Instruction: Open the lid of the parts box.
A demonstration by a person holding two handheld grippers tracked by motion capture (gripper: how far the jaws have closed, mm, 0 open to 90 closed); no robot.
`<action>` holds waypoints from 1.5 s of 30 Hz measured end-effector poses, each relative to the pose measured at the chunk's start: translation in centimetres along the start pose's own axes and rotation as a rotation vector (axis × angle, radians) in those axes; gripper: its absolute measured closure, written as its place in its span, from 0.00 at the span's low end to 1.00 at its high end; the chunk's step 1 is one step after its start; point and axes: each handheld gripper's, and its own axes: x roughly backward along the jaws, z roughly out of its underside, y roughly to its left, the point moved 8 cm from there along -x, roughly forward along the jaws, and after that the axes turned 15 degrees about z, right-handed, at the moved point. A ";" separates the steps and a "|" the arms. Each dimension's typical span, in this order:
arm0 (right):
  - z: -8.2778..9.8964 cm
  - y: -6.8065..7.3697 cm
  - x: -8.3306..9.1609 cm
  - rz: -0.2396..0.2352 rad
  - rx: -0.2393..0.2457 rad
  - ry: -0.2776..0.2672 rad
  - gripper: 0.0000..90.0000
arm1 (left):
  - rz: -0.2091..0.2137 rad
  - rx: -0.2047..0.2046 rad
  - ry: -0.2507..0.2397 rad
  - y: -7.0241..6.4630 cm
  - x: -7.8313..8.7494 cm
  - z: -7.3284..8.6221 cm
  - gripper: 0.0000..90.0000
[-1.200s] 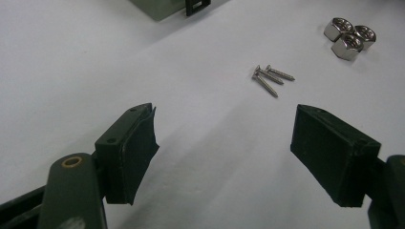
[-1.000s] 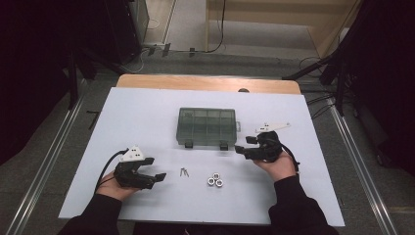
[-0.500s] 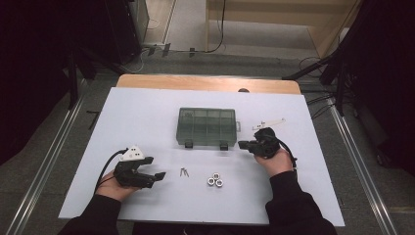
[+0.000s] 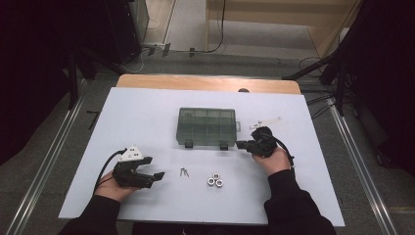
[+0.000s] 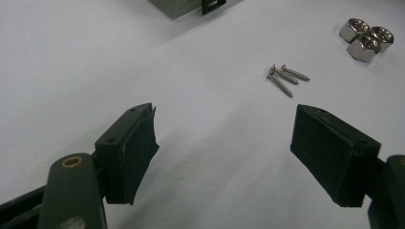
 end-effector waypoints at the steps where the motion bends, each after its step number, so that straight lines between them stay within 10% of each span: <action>1: 0.0 0.0 0.0 -0.001 0.003 0.001 1.00 | 0.000 0.000 0.000 0.0 0.0 0.0 0.26; 34: -1.4 0.4 0.8 -0.038 -0.016 -0.034 1.00 | 0.017 0.014 0.026 0.2 -0.3 -0.5 0.26; 45: -2.4 0.4 0.8 -0.068 -0.027 -0.027 1.00 | 0.045 0.086 0.016 1.0 -0.6 -1.3 0.26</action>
